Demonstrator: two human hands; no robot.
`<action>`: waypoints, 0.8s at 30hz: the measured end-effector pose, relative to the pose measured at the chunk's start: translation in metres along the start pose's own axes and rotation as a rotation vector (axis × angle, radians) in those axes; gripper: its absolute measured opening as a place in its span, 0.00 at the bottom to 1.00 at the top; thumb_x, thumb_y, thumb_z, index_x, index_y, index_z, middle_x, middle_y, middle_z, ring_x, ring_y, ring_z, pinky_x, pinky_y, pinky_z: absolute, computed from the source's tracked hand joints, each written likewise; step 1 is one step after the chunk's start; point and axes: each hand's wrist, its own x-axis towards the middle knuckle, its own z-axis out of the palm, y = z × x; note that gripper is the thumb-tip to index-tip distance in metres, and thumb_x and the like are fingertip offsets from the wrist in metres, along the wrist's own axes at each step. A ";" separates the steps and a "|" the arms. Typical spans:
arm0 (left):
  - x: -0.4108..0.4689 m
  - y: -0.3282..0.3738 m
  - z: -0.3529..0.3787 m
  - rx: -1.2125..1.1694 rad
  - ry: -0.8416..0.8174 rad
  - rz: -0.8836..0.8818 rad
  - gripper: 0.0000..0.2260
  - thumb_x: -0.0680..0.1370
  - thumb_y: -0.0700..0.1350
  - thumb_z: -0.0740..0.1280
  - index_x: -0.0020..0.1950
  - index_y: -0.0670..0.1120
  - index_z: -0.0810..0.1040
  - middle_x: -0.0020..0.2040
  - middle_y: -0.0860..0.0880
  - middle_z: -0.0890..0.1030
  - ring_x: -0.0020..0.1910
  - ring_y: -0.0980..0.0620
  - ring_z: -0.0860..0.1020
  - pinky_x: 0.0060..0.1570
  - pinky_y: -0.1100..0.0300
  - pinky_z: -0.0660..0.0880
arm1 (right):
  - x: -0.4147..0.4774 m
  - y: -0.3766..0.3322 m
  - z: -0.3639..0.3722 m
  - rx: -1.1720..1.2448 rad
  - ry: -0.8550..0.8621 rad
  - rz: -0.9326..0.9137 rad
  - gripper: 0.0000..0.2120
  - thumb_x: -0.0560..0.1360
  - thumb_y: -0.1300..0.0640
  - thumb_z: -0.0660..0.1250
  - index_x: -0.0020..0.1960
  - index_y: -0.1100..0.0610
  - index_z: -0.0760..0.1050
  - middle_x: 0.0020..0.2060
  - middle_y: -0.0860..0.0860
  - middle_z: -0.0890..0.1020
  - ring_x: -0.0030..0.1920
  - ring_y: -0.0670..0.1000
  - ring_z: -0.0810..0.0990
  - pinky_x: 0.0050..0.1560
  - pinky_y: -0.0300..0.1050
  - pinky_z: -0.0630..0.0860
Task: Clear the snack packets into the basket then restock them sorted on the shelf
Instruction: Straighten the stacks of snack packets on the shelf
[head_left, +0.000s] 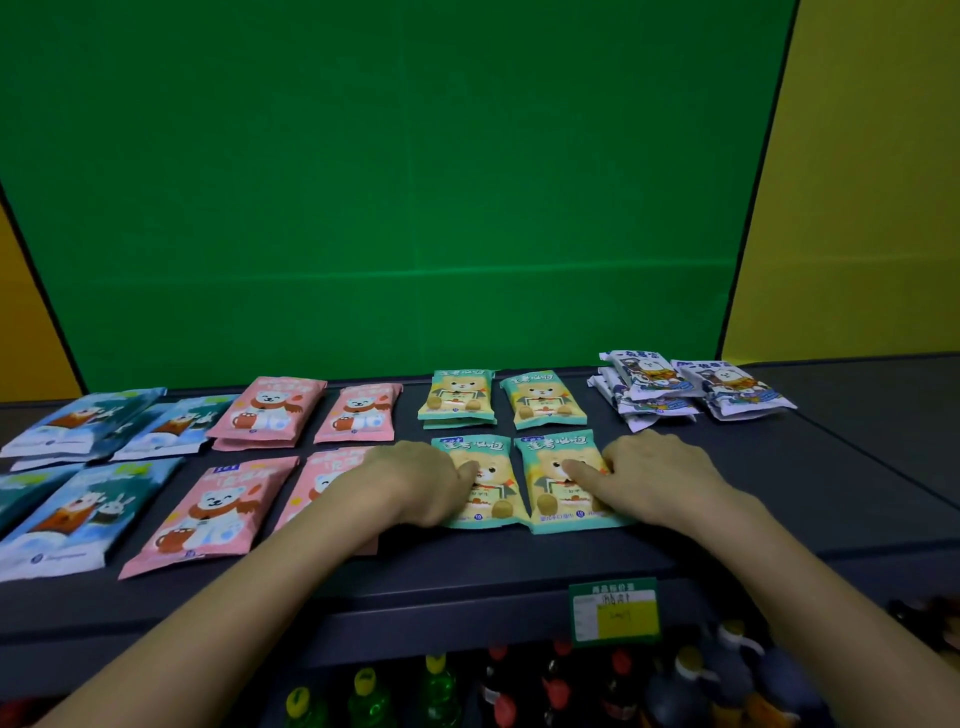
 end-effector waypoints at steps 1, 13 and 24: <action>0.000 0.000 0.001 0.023 -0.001 -0.001 0.29 0.81 0.57 0.41 0.59 0.39 0.75 0.64 0.40 0.74 0.63 0.42 0.72 0.62 0.51 0.66 | 0.000 -0.001 0.000 -0.014 0.002 -0.001 0.26 0.75 0.32 0.47 0.33 0.52 0.63 0.41 0.51 0.73 0.46 0.55 0.73 0.44 0.46 0.67; 0.004 0.047 -0.033 -0.095 0.665 0.158 0.11 0.81 0.50 0.52 0.57 0.44 0.65 0.55 0.44 0.78 0.52 0.40 0.76 0.41 0.53 0.67 | 0.014 0.082 -0.040 0.186 0.387 0.001 0.14 0.75 0.40 0.59 0.45 0.51 0.74 0.45 0.51 0.79 0.46 0.54 0.75 0.43 0.46 0.69; 0.112 0.146 -0.074 -0.515 0.399 0.005 0.24 0.76 0.62 0.59 0.53 0.41 0.74 0.52 0.39 0.78 0.50 0.42 0.75 0.46 0.55 0.69 | 0.101 0.194 -0.036 0.105 0.284 0.108 0.27 0.75 0.37 0.58 0.51 0.61 0.74 0.54 0.60 0.79 0.54 0.60 0.77 0.44 0.47 0.70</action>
